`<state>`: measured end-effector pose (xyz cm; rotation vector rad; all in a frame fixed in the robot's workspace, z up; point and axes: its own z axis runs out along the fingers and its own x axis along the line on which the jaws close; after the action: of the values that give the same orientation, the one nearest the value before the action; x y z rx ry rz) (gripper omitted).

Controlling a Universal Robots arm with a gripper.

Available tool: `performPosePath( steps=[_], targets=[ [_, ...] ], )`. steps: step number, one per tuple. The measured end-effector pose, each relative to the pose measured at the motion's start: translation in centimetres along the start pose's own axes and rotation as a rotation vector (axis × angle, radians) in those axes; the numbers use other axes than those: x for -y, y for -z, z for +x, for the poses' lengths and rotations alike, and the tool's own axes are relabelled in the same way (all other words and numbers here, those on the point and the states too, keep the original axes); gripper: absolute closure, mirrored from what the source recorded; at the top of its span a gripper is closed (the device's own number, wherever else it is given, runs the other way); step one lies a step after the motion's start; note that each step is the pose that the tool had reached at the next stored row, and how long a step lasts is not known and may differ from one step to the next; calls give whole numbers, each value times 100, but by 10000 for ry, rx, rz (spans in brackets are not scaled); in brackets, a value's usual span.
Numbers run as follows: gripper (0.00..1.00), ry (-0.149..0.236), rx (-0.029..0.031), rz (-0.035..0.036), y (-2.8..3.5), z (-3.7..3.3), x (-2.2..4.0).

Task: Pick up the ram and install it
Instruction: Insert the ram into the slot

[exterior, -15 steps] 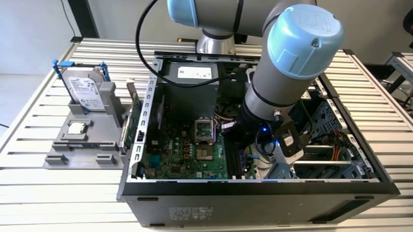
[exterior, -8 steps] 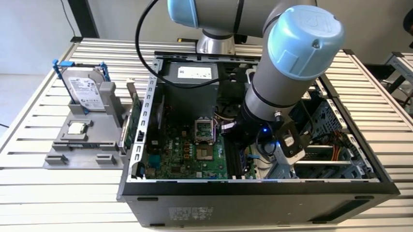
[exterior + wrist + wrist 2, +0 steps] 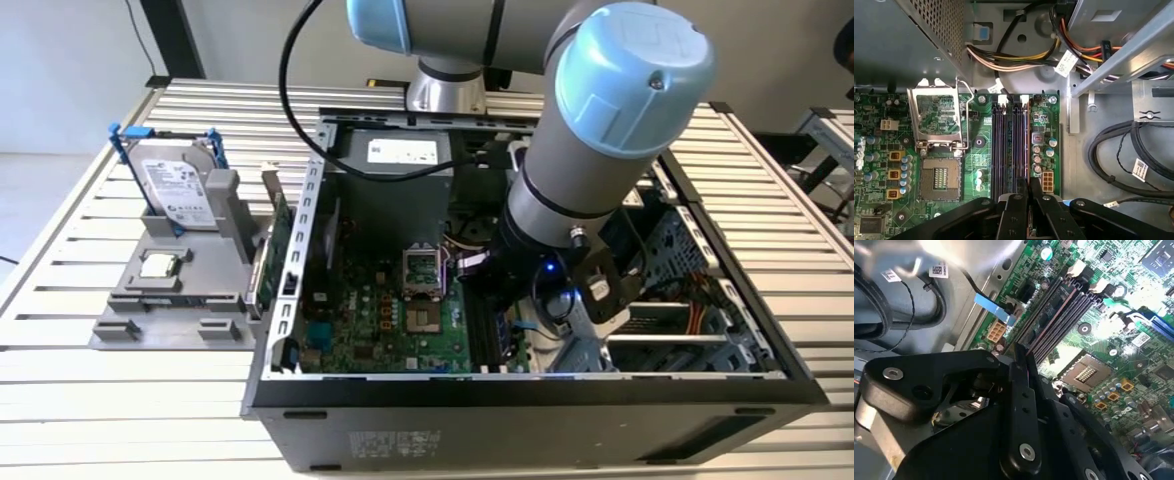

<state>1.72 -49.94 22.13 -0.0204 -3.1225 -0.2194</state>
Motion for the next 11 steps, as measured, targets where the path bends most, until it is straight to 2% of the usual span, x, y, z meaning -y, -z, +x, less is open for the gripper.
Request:
performPosePath(
  steps=[2, 6, 11],
  targets=[
    [100, 73, -13, 86, 1, 0, 0],
    [100, 92, -33, 154, 13, 0, -6],
    [100, 92, -35, 252, 101, 1, -25]
  ],
)
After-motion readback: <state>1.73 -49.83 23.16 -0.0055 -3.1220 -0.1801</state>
